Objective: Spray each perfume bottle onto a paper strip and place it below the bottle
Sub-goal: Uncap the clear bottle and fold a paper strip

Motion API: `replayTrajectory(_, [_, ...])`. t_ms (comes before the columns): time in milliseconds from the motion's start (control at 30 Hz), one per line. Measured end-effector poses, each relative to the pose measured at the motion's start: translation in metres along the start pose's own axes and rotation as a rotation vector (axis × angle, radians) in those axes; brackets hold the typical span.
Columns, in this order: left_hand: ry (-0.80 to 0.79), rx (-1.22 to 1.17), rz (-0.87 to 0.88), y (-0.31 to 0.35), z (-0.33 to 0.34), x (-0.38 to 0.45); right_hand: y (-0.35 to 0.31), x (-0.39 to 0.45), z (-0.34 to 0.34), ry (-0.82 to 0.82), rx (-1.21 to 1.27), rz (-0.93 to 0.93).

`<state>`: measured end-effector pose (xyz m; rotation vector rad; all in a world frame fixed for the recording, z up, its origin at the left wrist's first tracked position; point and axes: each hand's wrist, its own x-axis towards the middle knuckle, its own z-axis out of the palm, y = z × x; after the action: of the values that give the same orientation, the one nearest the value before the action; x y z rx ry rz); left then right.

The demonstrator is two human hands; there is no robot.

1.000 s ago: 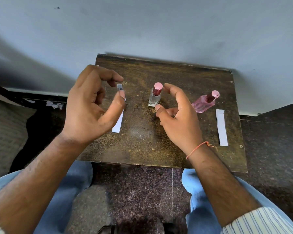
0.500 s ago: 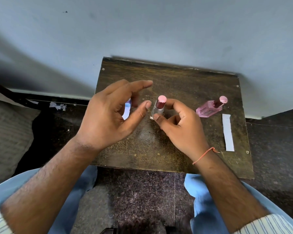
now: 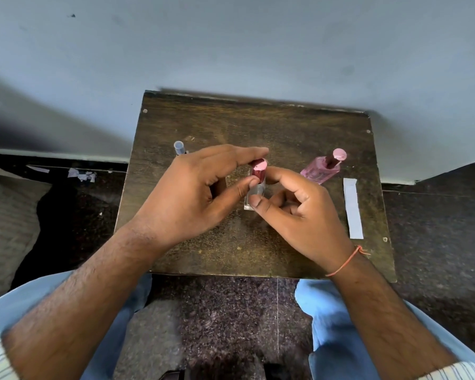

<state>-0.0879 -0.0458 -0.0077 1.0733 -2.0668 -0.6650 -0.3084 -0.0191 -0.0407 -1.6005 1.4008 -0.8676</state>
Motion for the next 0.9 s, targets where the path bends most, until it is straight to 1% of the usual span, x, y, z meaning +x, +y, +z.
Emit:
replayTrajectory(100, [0.062,-0.103,-0.055,-0.001,0.006,0.0,0.0,0.0,-0.004,0.002,-0.013,-0.01])
replayTrajectory(300, [0.178,-0.317,-0.183,-0.006,0.004,-0.002,0.002,-0.001,-0.008,-0.034,0.008,0.067])
replayTrajectory(367, [0.188,-0.342,-0.196,-0.009,0.004,-0.004,0.004,0.0,-0.007,-0.029,0.033,0.076])
replayTrajectory(433, [0.163,-0.325,-0.165,-0.01,0.003,-0.006,0.006,0.001,-0.006,-0.021,0.048,0.098])
replayTrajectory(567, [0.057,-0.246,-0.085,-0.008,0.0,-0.011,0.008,0.003,-0.004,-0.011,0.073,0.121])
replayTrajectory(633, [-0.049,-0.262,-0.074,-0.008,0.0,-0.013,0.009,0.005,-0.002,0.004,0.092,0.127])
replayTrajectory(700, [-0.183,-0.265,-0.066,-0.011,-0.001,-0.017,0.01,0.008,0.001,0.024,0.06,0.118])
replayTrajectory(800, [-0.377,-0.165,-0.045,-0.016,0.001,-0.026,0.012,0.01,0.005,0.042,0.045,0.117])
replayTrajectory(900, [-0.494,-0.067,-0.055,-0.021,0.004,-0.035,0.011,0.012,0.008,0.052,0.054,0.138])
